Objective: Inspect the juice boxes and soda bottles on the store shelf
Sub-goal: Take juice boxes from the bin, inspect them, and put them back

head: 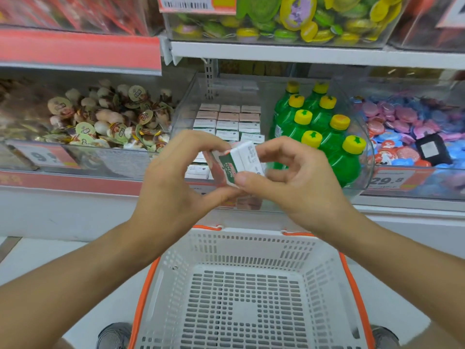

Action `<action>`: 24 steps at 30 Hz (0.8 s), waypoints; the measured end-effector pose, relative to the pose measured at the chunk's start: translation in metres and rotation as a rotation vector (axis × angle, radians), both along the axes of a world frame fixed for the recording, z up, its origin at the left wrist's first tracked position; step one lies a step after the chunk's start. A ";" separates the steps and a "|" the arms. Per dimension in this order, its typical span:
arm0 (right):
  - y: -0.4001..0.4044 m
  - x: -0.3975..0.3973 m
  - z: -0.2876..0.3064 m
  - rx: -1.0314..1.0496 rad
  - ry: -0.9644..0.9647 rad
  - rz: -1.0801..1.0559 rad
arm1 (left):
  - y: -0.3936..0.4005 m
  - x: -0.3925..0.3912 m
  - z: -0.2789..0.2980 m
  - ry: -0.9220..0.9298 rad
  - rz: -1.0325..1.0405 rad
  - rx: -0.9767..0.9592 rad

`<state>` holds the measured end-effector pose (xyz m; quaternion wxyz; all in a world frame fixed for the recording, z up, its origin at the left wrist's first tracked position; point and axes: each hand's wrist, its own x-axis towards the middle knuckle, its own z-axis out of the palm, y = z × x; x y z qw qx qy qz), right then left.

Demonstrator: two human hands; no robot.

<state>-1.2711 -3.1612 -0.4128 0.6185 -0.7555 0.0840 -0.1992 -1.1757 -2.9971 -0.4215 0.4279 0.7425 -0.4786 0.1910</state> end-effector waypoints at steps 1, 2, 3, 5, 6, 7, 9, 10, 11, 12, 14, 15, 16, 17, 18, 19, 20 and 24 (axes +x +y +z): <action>0.002 0.008 0.000 -0.023 -0.037 -0.023 | 0.002 0.003 0.000 0.000 0.014 -0.002; 0.003 0.016 0.000 -0.054 -0.074 -0.055 | 0.003 0.007 -0.001 0.000 0.047 0.005; 0.003 0.025 0.001 -0.077 -0.105 -0.089 | 0.005 0.011 -0.003 0.009 0.104 0.017; -0.002 0.048 0.001 -0.081 -0.134 -0.145 | 0.009 0.020 -0.009 0.081 0.246 0.052; -0.004 0.060 0.000 -0.084 -0.129 -0.174 | 0.010 0.025 -0.014 0.141 0.296 0.080; -0.007 0.073 -0.002 -0.100 -0.111 -0.197 | 0.011 0.030 -0.020 0.210 0.324 0.113; -0.011 0.098 -0.005 -0.185 -0.037 -0.198 | 0.012 0.036 -0.032 0.339 0.330 0.180; -0.012 0.109 -0.006 -0.242 0.005 -0.187 | 0.011 0.037 -0.037 0.378 0.317 0.198; -0.012 0.117 -0.006 -0.301 0.047 -0.170 | 0.010 0.039 -0.041 0.400 0.302 0.203; -0.012 0.124 -0.007 -0.360 0.090 -0.141 | 0.009 0.039 -0.043 0.412 0.289 0.198; -0.010 0.133 -0.005 -0.492 0.172 -0.066 | 0.009 0.041 -0.046 0.421 0.273 0.170; -0.010 0.137 -0.005 -0.569 0.209 -0.033 | 0.010 0.043 -0.048 0.426 0.258 0.149; -0.009 0.142 -0.005 -0.640 0.248 -0.002 | 0.011 0.045 -0.050 0.436 0.238 0.121; -0.009 0.147 -0.005 -0.706 0.292 0.030 | 0.013 0.046 -0.052 0.452 0.222 0.092; -0.009 0.152 -0.005 -0.774 0.341 0.065 | 0.014 0.047 -0.053 0.468 0.212 0.066; -0.009 0.157 -0.004 -0.845 0.383 0.104 | 0.015 0.048 -0.055 0.483 0.206 0.047; -0.010 0.161 -0.002 -0.904 0.414 0.140 | 0.015 0.049 -0.055 0.496 0.201 0.029; -0.018 0.179 0.007 -1.003 0.417 0.187 | 0.015 0.051 -0.058 0.508 0.181 -0.008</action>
